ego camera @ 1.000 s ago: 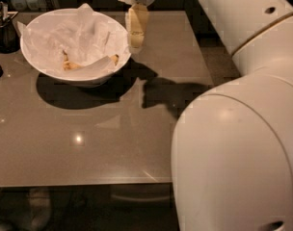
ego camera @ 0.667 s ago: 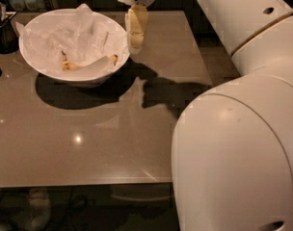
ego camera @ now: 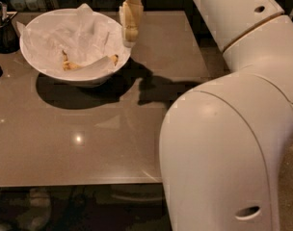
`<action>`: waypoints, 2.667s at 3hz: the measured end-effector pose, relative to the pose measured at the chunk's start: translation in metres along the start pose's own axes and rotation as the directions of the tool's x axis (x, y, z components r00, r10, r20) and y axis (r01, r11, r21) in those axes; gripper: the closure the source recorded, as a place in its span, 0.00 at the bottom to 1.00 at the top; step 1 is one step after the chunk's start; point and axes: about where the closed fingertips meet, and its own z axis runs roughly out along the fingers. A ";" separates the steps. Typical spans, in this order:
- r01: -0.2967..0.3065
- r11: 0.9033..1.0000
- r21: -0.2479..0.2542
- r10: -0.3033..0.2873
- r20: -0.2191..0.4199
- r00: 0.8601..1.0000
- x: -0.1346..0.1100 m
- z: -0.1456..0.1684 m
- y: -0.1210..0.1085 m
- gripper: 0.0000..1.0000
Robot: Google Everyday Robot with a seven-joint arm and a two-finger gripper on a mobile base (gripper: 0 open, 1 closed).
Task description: Pick banana from white bowl
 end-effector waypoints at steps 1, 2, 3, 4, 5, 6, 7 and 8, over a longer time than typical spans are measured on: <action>0.053 0.999 -0.001 -0.053 0.004 0.999 -0.014 0.005 -0.014 0.00; 0.048 0.998 0.033 -0.049 0.016 0.999 -0.016 0.006 -0.023 0.00; 0.062 0.998 0.005 -0.062 0.090 0.994 -0.019 0.023 -0.022 0.00; 0.083 0.996 -0.044 -0.075 0.167 0.983 -0.027 0.047 -0.022 0.00; 0.092 0.994 -0.062 -0.076 0.213 0.974 -0.033 0.066 -0.027 0.11; 0.094 0.993 -0.074 -0.074 0.241 0.968 -0.038 0.080 -0.030 0.27; 0.090 0.992 -0.086 -0.065 0.257 0.964 -0.041 0.090 -0.031 0.38; 0.076 0.991 -0.111 -0.046 0.251 0.967 -0.038 0.103 -0.030 0.39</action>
Offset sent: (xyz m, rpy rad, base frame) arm 0.0063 0.0123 0.0027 -0.0090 -0.0101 0.0365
